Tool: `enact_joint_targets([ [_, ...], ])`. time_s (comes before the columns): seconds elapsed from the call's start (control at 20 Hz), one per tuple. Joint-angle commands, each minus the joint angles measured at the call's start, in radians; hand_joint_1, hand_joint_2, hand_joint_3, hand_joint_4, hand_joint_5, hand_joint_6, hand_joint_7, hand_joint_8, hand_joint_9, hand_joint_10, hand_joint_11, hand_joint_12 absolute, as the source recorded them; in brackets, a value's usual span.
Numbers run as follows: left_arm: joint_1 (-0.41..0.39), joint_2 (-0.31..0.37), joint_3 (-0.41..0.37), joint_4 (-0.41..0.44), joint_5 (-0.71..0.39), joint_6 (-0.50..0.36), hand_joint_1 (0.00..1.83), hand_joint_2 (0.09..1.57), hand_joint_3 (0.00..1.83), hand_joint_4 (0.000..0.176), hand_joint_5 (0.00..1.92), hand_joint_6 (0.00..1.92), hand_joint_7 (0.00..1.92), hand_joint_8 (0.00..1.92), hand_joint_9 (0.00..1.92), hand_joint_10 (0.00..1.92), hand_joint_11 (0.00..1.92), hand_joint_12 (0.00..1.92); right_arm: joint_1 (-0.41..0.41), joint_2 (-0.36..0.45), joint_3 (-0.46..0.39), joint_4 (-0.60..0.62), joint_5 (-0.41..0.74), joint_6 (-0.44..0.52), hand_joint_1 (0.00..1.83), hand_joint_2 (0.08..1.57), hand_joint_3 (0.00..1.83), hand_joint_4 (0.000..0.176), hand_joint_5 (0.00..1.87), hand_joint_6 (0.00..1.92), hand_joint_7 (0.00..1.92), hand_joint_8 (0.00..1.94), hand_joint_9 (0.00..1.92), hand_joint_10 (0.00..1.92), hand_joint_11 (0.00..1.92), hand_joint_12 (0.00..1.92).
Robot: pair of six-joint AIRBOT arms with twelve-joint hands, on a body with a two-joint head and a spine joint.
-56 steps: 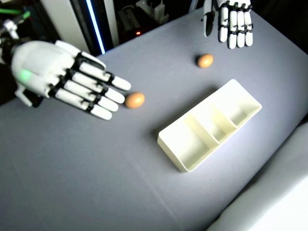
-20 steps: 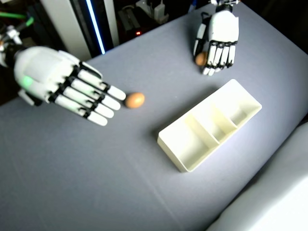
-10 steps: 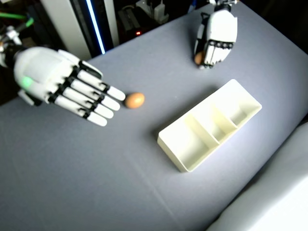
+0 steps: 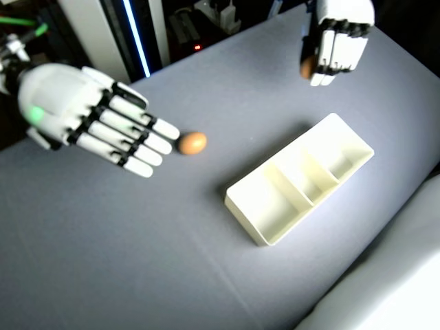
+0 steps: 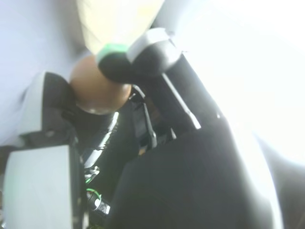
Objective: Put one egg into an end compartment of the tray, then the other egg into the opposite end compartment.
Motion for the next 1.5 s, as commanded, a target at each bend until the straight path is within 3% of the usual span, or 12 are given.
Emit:
enact_joint_targets([
  [0.0, -0.026, -0.005, 0.013, -0.020, -0.084, 0.008, 1.21, 1.21, 0.00, 0.000, 0.77, 1.25, 0.82, 1.39, 1.16, 1.78, 1.23, 1.92, 0.003, 0.002, 0.004, -0.014, 0.128, 0.006, 0.53, 1.15, 0.06, 0.000, 0.00, 0.00, 0.00, 0.00, 0.00, 0.00, 0.00, 0.00],
  [0.1, -0.092, -0.041, 0.059, -0.022, -0.039, 0.008, 1.11, 1.20, 0.00, 0.000, 0.81, 1.26, 1.41, 1.90, 1.62, 1.92, 1.71, 1.92, 0.002, 0.002, 0.006, -0.014, 0.129, 0.006, 0.54, 1.17, 0.06, 0.000, 0.00, 0.00, 0.00, 0.00, 0.00, 0.00, 0.00, 0.00],
  [0.2, -0.168, -0.080, 0.102, -0.022, 0.041, 0.031, 1.09, 1.22, 0.01, 0.000, 0.78, 1.31, 1.20, 1.92, 1.44, 1.92, 1.57, 1.92, 0.002, 0.002, 0.007, -0.014, 0.129, 0.008, 0.56, 1.18, 0.05, 0.000, 0.00, 0.00, 0.00, 0.00, 0.00, 0.00, 0.00, 0.00],
  [0.3, -0.222, -0.120, 0.147, -0.027, 0.102, 0.045, 1.17, 1.27, 0.03, 0.000, 0.64, 1.28, 0.75, 1.71, 0.94, 1.92, 1.05, 1.92, 0.002, 0.001, 0.008, -0.014, 0.129, 0.008, 0.55, 1.19, 0.05, 0.000, 0.00, 0.00, 0.00, 0.00, 0.00, 0.00, 0.00, 0.00],
  [0.5, -0.255, -0.218, 0.259, -0.144, 0.214, 0.120, 1.17, 1.29, 0.00, 0.000, 0.53, 1.46, 0.79, 1.50, 0.80, 1.69, 0.84, 1.92, -0.005, -0.007, 0.014, -0.012, 0.128, 0.015, 0.51, 1.20, 0.04, 0.000, 0.00, 0.00, 0.00, 0.00, 0.00, 0.00, 0.00, 0.00],
  [0.65, -0.264, -0.268, 0.310, -0.163, 0.272, 0.119, 1.02, 1.12, 0.00, 0.000, 0.17, 0.85, 0.26, 1.05, 0.25, 1.29, 0.12, 1.81, -0.011, -0.013, 0.019, -0.011, 0.127, 0.031, 0.50, 1.20, 0.03, 0.000, 0.00, 0.00, 0.00, 0.00, 0.00, 0.00, 0.00, 0.00],
  [0.8, -0.249, -0.287, 0.332, -0.184, 0.291, 0.119, 0.84, 1.07, 0.00, 0.044, 0.00, 0.77, 0.16, 0.78, 0.07, 1.11, 0.00, 1.75, -0.011, -0.013, 0.019, -0.011, 0.127, 0.032, 0.50, 1.20, 0.03, 0.000, 0.00, 0.00, 0.00, 0.00, 0.00, 0.00, 0.00, 0.00],
  [1.1, -0.223, -0.295, 0.327, -0.194, 0.290, 0.119, 0.66, 1.11, 0.01, 0.066, 0.00, 0.43, 0.11, 0.12, 0.01, 0.46, 0.00, 0.75, -0.012, -0.013, 0.018, -0.013, 0.128, 0.039, 0.53, 1.21, 0.03, 0.000, 0.00, 0.00, 0.00, 0.00, 0.00, 0.00, 0.00, 0.00],
  [1.15, -0.222, -0.291, 0.322, -0.193, 0.282, 0.119, 0.64, 1.15, 0.02, 0.084, 0.00, 0.32, 0.08, 0.09, 0.00, 0.35, 0.00, 0.73, -0.012, -0.013, 0.019, -0.016, 0.128, 0.042, 0.54, 1.19, 0.02, 0.000, 0.00, 0.00, 0.00, 0.00, 0.00, 0.00, 0.00, 0.00],
  [1.25, -0.207, -0.260, 0.286, -0.175, 0.218, 0.096, 0.56, 1.27, 0.02, 0.123, 0.00, 0.26, 0.10, 0.06, 0.00, 0.38, 0.00, 1.34, -0.011, -0.013, 0.020, -0.042, 0.128, 0.059, 0.59, 1.18, 0.01, 0.000, 0.00, 0.00, 0.00, 0.00, 0.00, 0.00, 0.00, 0.00],
  [1.4, -0.164, -0.194, 0.208, -0.152, 0.099, 0.081, 0.68, 1.30, 0.01, 0.155, 0.00, 0.33, 0.07, 0.03, 0.00, 0.26, 0.00, 1.14, -0.003, -0.013, 0.027, -0.078, 0.118, 0.098, 0.60, 1.18, 0.01, 0.000, 0.00, 0.00, 0.00, 0.00, 0.00, 0.00, 0.00, 0.00],
  [1.45, -0.126, -0.156, 0.162, -0.150, 0.040, 0.081, 0.70, 1.31, 0.00, 0.129, 0.00, 0.32, 0.06, 0.02, 0.00, 0.13, 0.00, 1.03, 0.009, -0.013, 0.030, -0.102, 0.100, 0.114, 0.62, 1.18, 0.01, 0.000, 0.00, 0.00, 0.00, 0.00, 0.00, 0.00, 0.00, 0.00],
])
